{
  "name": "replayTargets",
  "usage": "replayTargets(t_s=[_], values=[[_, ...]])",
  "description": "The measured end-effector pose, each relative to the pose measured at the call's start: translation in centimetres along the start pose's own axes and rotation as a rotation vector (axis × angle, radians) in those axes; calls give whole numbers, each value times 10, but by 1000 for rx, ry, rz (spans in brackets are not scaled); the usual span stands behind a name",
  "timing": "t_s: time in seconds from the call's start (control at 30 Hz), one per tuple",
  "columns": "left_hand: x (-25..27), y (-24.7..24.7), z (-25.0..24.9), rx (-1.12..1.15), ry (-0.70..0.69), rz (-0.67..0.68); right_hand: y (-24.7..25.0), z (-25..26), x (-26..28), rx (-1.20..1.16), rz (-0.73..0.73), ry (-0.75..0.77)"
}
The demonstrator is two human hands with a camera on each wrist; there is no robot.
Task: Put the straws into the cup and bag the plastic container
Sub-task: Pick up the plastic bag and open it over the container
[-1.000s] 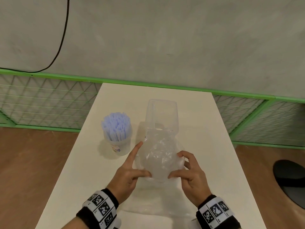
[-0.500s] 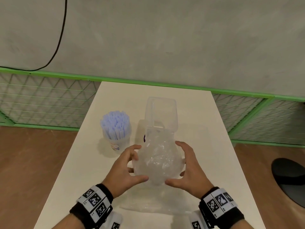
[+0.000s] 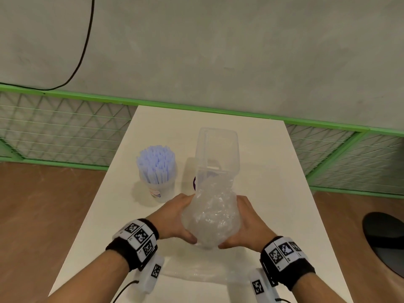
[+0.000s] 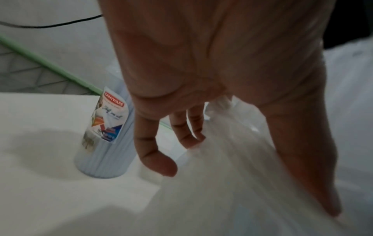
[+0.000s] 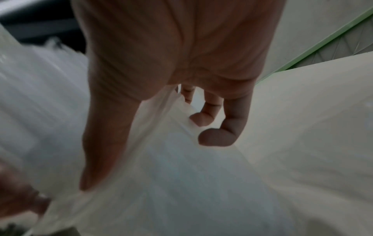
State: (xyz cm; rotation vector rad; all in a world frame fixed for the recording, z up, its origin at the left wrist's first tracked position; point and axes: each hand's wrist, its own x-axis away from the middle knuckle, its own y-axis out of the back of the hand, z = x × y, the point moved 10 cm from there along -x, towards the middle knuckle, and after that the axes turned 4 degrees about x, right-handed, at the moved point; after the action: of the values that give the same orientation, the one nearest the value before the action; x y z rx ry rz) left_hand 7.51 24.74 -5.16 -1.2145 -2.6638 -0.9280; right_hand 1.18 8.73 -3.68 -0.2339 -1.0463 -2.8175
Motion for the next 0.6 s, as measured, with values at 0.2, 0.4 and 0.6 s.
replayTargets(t_s=[0.2, 0.4, 0.6], values=[[-2, -12, 18, -121, 74, 19, -17, -30, -1, 38, -33, -116], [18, -22, 23, 24, 0, -45, -13, -27, -6, 26, 167, -69], [20, -34, 5, 65, -83, -112, -33, -25, -5, -144, 69, -131]])
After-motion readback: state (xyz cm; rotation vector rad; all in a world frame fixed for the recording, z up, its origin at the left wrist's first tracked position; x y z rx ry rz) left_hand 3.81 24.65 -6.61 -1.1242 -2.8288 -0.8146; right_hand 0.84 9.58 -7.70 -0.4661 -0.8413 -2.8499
